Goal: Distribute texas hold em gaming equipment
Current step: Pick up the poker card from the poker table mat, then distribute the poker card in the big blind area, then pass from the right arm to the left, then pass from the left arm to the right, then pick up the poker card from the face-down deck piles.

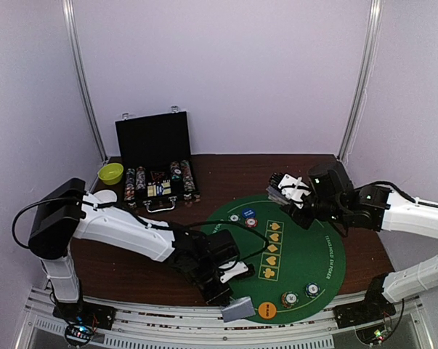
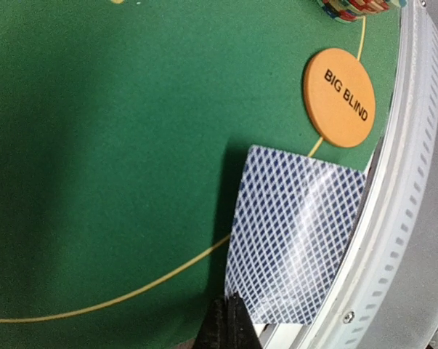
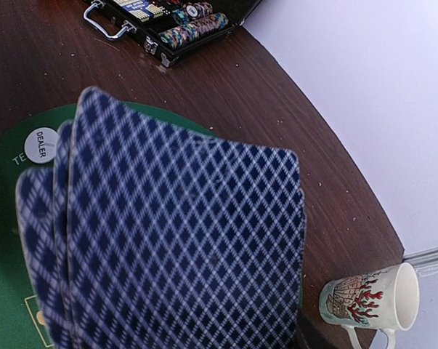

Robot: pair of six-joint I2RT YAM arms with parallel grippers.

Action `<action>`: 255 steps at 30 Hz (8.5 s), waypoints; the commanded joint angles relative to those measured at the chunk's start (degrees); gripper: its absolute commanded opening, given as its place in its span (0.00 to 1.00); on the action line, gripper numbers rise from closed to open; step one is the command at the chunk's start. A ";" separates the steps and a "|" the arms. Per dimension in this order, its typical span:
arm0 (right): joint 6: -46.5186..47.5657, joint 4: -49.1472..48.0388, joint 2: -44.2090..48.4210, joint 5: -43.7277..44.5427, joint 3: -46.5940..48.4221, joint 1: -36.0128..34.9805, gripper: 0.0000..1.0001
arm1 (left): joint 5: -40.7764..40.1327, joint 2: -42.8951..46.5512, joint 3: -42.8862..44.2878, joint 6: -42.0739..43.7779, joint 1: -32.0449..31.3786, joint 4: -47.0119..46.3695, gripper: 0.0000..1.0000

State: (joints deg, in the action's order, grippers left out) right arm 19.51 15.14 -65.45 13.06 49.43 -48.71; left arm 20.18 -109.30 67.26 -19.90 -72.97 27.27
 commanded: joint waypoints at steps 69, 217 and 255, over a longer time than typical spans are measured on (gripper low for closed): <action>-1.38 5.66 6.29 -1.49 1.65 -0.94 0.41 | -4.18 21.39 -28.28 -56.20 0.12 -42.96 0.37; 20.32 -3.88 -17.01 -10.06 14.41 -9.11 0.44 | 20.68 20.07 3.93 -4.13 28.53 -18.46 0.74; 20.66 -3.36 -16.63 -10.07 14.77 -8.55 0.44 | 19.28 21.40 1.40 -3.63 27.88 -15.14 0.19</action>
State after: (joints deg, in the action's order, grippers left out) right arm 40.51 12.71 -84.53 3.55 64.45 -57.71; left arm 37.89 -87.22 69.28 -23.99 -44.82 14.63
